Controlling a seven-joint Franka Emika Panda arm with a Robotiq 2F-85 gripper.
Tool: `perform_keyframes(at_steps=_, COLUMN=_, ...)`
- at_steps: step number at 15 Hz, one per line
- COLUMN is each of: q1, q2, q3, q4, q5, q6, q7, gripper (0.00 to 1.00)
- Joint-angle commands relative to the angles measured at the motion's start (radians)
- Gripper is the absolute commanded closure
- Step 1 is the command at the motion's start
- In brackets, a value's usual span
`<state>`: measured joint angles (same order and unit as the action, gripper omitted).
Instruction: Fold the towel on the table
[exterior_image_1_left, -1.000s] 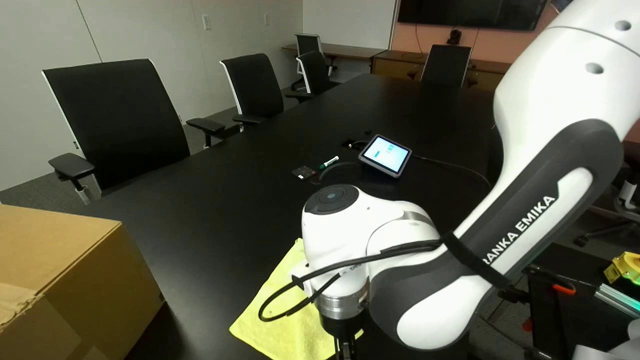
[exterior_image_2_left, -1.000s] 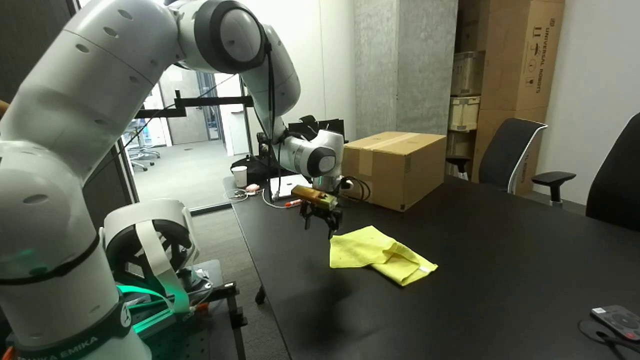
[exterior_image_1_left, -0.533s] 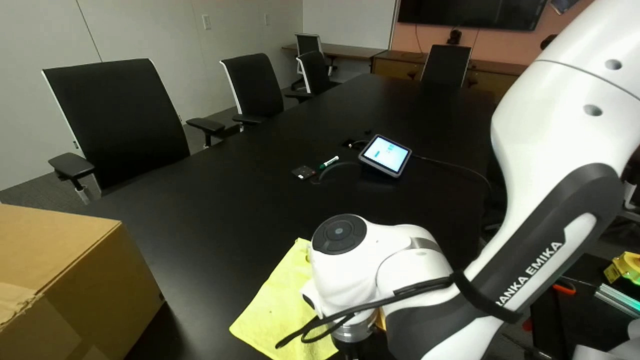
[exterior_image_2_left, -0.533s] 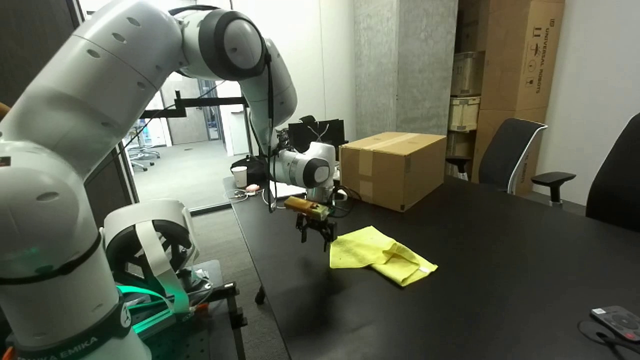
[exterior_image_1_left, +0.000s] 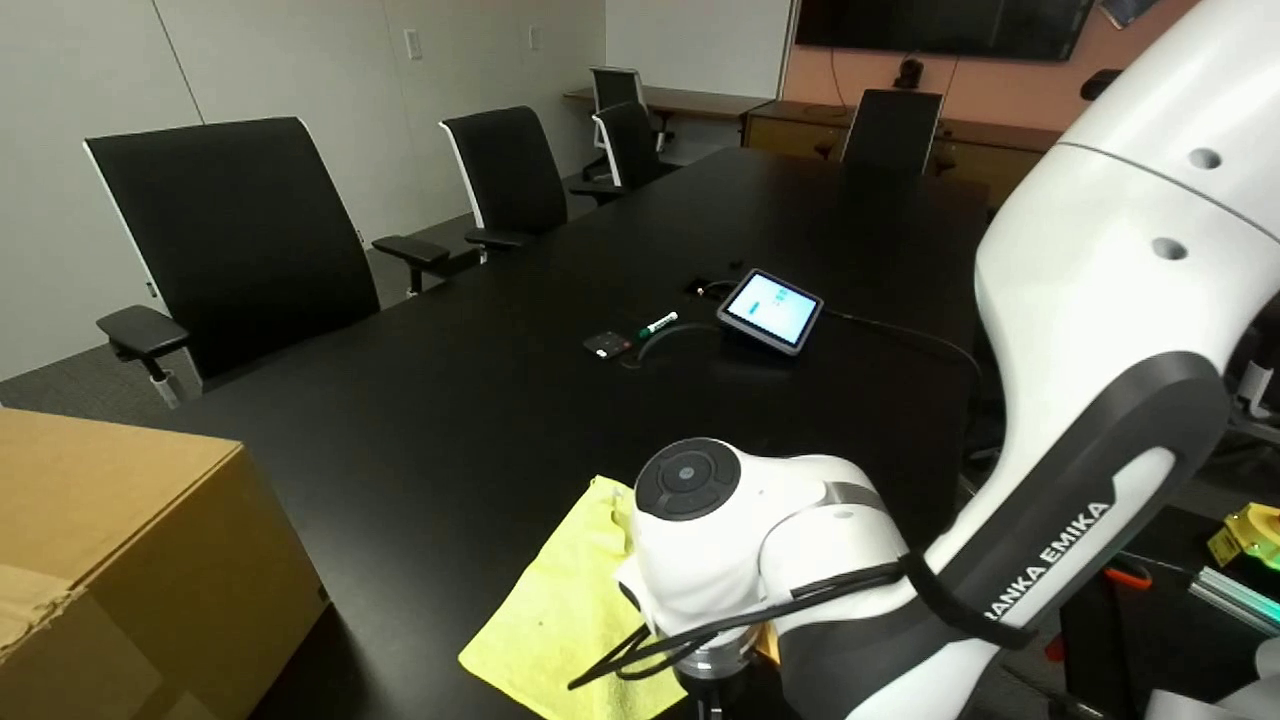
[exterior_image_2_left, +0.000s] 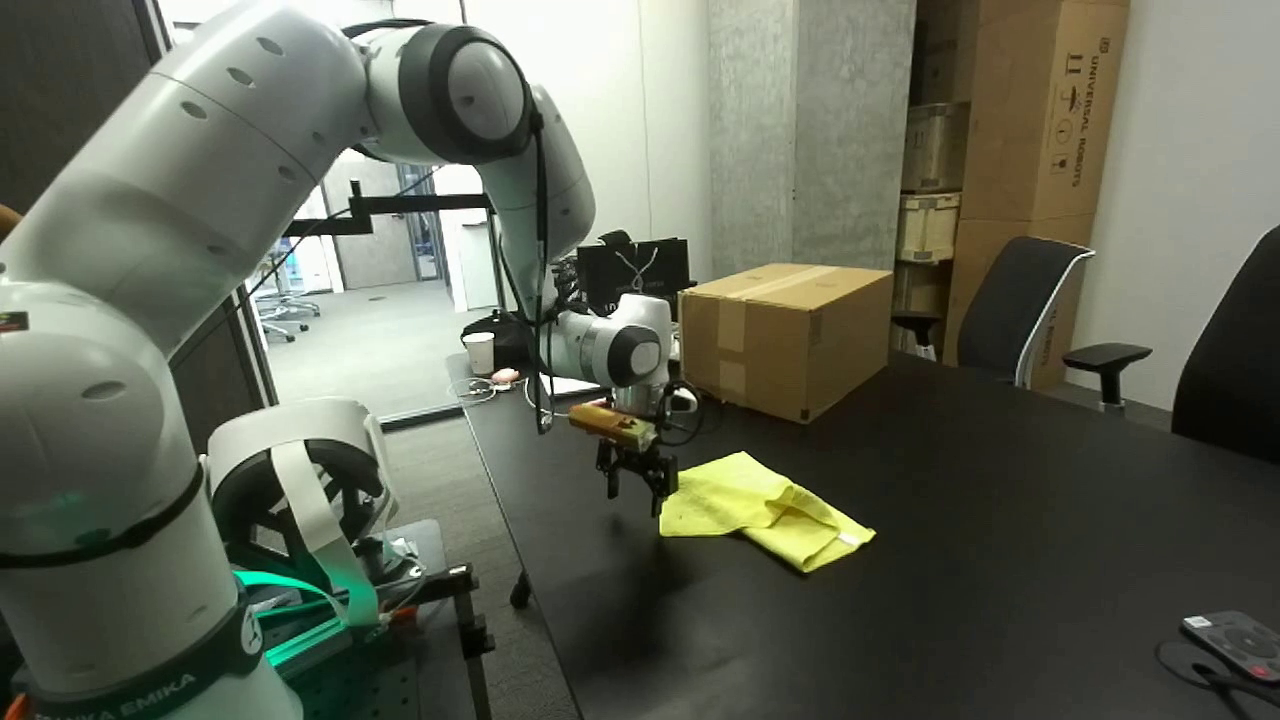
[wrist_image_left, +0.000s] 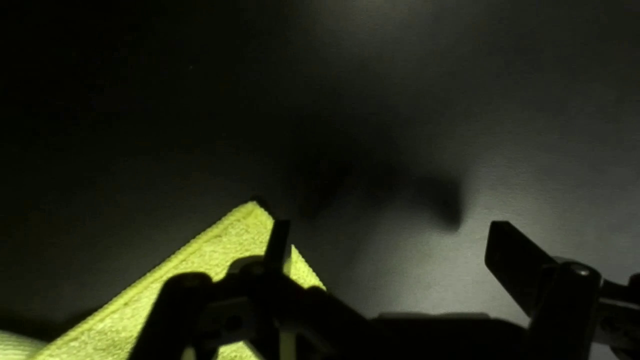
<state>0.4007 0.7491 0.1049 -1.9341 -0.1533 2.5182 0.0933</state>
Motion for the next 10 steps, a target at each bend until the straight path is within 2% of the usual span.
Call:
perform_keyframes(at_steps=1, q1=-0.009, q2=-0.005, q3=-0.014, q4=-0.016, q5=-0.012, q6=0.046, q7=0.027, gripper=0.0)
perform_keyframes(at_steps=10, q1=-0.06, q2=0.036, q3=-0.01, q4=0.026, q5=0.016, q6=0.042, q7=0.017, gripper=0.0)
